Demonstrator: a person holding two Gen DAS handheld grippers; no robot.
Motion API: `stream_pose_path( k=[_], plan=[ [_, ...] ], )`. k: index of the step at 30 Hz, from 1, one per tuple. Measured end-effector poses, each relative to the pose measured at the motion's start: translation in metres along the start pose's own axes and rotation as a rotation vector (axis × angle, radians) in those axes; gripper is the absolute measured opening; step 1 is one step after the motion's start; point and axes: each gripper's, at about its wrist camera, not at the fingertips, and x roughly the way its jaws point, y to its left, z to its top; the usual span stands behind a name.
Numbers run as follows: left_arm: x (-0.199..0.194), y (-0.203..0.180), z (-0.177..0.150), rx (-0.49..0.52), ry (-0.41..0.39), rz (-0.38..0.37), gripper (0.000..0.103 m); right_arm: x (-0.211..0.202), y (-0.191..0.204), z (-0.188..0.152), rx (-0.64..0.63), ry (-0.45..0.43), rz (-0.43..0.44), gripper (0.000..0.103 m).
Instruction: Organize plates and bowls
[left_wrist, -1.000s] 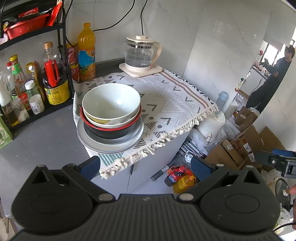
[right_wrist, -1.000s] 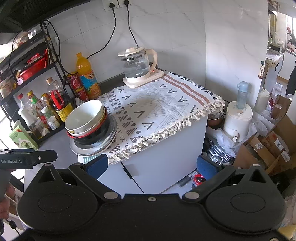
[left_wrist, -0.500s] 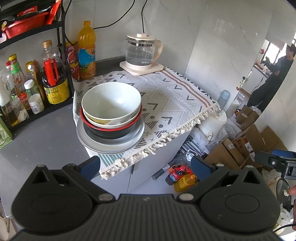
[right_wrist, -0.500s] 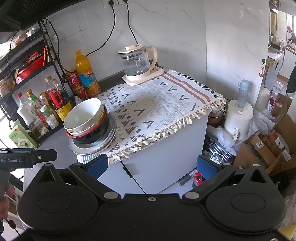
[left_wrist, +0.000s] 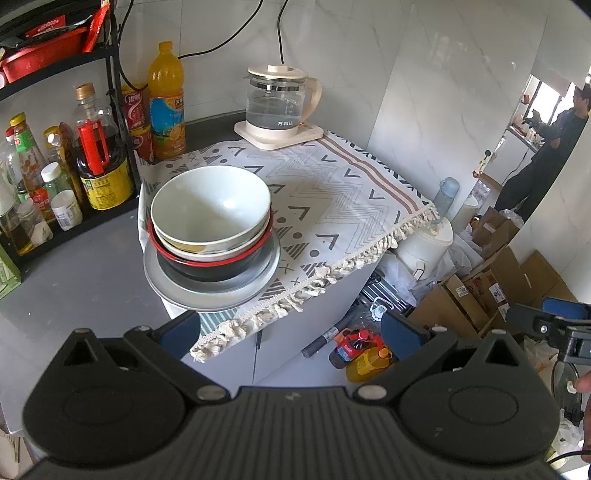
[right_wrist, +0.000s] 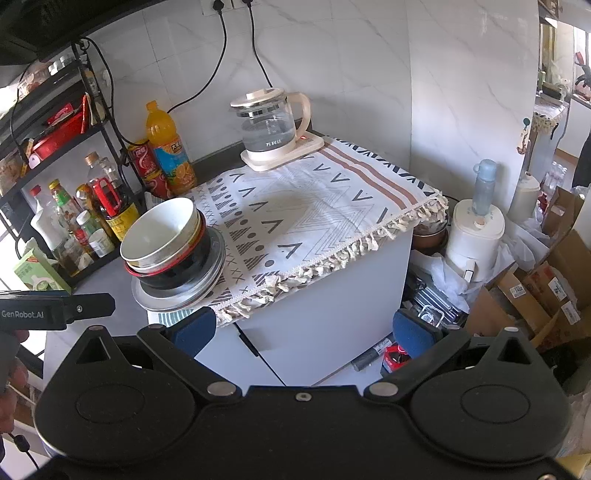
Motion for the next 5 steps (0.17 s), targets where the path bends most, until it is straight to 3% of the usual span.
stream_pose_path(
  k=[5],
  plan=[
    [0.0002, -0.0031, 0.0003, -0.015, 0.011, 0.006, 0.103, 0.0014, -0.0052, 0.0003, 0.01, 0.006, 0.01, 0.103]
  ],
)
